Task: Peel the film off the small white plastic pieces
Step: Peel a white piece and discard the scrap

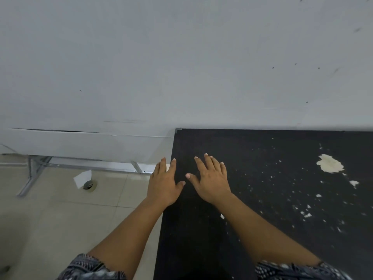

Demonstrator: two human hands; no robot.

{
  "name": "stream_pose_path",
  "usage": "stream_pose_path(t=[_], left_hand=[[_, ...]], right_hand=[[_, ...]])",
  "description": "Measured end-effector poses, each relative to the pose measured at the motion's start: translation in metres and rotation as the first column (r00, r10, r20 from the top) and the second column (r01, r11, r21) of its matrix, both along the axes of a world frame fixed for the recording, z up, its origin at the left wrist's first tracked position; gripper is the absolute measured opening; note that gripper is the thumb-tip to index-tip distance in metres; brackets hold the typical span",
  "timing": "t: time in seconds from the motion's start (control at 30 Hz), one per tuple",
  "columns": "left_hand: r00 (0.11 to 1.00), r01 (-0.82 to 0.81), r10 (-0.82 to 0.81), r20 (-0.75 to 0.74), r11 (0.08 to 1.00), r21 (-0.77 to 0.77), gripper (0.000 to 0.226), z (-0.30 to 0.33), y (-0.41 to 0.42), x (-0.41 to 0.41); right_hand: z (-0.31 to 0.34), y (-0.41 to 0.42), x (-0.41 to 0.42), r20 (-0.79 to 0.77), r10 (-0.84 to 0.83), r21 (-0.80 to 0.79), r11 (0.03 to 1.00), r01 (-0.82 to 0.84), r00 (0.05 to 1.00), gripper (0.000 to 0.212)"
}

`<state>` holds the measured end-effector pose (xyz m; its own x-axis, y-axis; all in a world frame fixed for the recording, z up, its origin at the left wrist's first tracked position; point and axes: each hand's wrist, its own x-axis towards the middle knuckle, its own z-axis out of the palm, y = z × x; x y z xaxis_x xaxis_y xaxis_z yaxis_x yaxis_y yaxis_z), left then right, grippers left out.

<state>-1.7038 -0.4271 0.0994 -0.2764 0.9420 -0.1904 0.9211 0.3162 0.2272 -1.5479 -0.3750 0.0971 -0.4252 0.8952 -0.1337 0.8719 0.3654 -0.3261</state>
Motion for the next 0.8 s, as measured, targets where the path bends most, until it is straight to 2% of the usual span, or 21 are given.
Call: stream_pose_path(t=[0.4, 0.6, 0.8], left_hand=[[0.996, 0.055, -0.065, 0.065, 0.986, 0.156, 0.071, 0.008, -0.106, 0.017], [0.981, 0.145, -0.167, 0.103, 0.97, 0.194, 0.065, -0.005, -0.178, 0.034], [0.951, 0.237, -0.282, 0.124, 0.926, 0.293, 0.052, -0.007, -0.209, 0.064]], right_hand=[[0.013, -0.123, 0.023, -0.046, -0.113, 0.04, 0.993, 0.115, 0.993, 0.066], [0.01, -0.207, 0.048, -0.092, -0.179, 0.066, 0.98, 0.186, 0.979, 0.064], [0.004, -0.255, 0.08, -0.12, -0.284, 0.106, 0.949, 0.297, 0.951, 0.062]])
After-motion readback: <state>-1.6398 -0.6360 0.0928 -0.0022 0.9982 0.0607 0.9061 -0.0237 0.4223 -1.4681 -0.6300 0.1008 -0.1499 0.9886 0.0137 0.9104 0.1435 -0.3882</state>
